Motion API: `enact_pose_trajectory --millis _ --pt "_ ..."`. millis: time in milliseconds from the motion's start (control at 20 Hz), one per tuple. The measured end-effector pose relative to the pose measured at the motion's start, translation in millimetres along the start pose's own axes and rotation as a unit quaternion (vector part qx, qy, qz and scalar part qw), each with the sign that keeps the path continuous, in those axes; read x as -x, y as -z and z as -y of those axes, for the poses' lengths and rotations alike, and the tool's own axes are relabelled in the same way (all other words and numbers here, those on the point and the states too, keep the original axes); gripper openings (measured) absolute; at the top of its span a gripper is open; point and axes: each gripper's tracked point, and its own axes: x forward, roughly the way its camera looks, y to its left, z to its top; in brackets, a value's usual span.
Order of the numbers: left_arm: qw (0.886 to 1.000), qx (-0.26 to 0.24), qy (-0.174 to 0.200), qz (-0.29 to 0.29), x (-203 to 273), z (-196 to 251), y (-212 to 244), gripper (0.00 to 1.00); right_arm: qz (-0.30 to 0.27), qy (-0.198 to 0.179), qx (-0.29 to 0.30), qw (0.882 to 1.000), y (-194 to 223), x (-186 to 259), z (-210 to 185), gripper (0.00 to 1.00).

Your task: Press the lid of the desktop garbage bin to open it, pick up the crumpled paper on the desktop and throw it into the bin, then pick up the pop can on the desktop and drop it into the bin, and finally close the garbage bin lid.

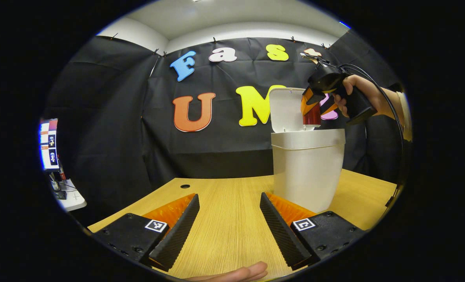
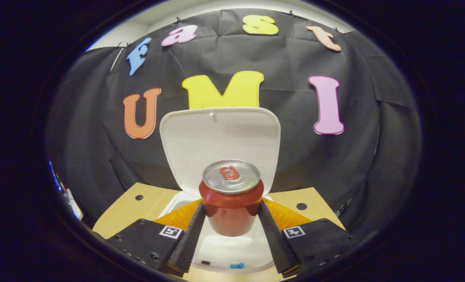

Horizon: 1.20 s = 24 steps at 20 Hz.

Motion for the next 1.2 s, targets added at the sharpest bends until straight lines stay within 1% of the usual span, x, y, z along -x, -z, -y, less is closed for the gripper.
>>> enact_pose_trajectory --millis 50,150,500,750,1200 --pt "1.0 -0.003 -0.004 -0.007 0 -2 2 1.0 -0.001 0.005 0.009 1.0 4 -4 -3 0.78" --pt "1.0 -0.007 -0.009 -0.01 0 -6 4 1.0 -0.003 -0.007 0.016 1.0 9 -8 -16 0.78" --pt "1.0 -0.003 -0.005 -0.017 -2 -4 8 1.0 -0.006 -0.02 0.028 0.999 14 -8 -38 0.78" --pt "1.0 -0.002 -0.005 0.002 0 -8 -2 1.0 -0.001 -0.015 0.029 0.999 8 -4 -32 0.78" --pt "1.0 0.002 0.007 0.003 0 -6 0 1.0 0.03 -0.02 0.033 0.999 -12 11 -21 0.81"
